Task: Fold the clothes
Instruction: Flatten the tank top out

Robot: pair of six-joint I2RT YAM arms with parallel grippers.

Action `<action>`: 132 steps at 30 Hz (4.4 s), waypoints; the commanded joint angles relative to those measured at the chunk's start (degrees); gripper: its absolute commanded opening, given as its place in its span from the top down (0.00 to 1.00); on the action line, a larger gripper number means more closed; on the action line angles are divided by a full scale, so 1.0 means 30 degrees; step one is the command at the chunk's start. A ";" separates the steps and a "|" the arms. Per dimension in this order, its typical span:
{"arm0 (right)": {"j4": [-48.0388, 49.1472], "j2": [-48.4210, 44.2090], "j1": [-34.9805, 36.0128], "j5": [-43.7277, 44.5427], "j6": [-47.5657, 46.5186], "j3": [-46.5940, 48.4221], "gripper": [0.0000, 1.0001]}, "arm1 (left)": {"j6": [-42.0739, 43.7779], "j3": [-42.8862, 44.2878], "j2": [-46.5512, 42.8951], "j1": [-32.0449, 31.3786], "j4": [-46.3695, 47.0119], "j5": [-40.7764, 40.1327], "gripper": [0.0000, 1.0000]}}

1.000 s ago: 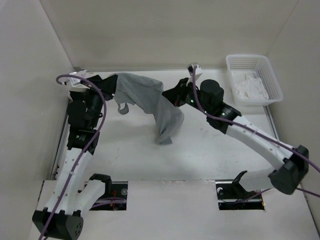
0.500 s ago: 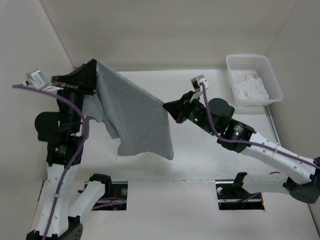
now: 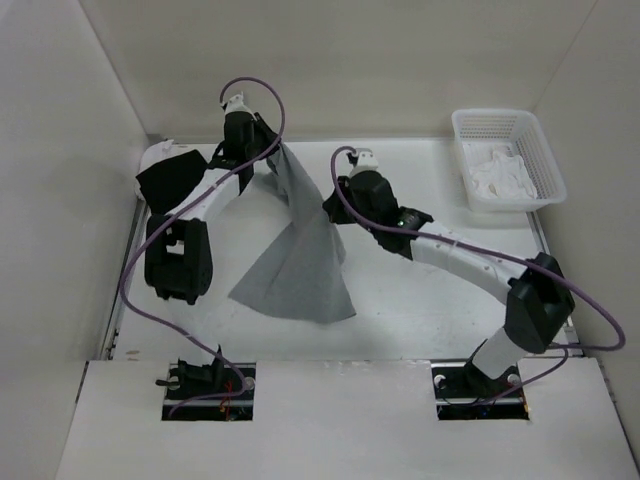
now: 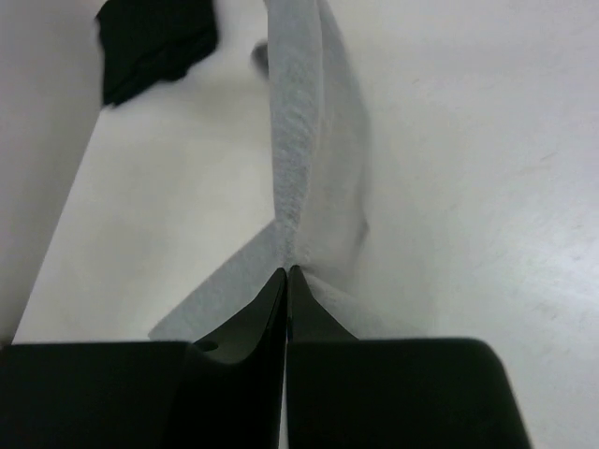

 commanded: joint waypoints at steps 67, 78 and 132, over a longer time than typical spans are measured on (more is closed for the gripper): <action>0.5585 -0.0173 -0.2998 -0.0243 0.4223 -1.0451 0.39 | -0.1663 -1.9332 -1.5832 -0.1826 0.2430 -0.4902 0.98; 0.9978 0.3227 -0.2881 -0.6542 0.7093 -0.9688 0.42 | -0.2015 -1.9686 -1.6184 -0.1795 0.2840 -0.3613 0.98; -0.1684 -0.6148 0.0872 0.0894 0.4660 -1.1732 0.48 | -0.3509 -2.0564 -2.0551 -0.2176 0.1140 -0.4198 0.98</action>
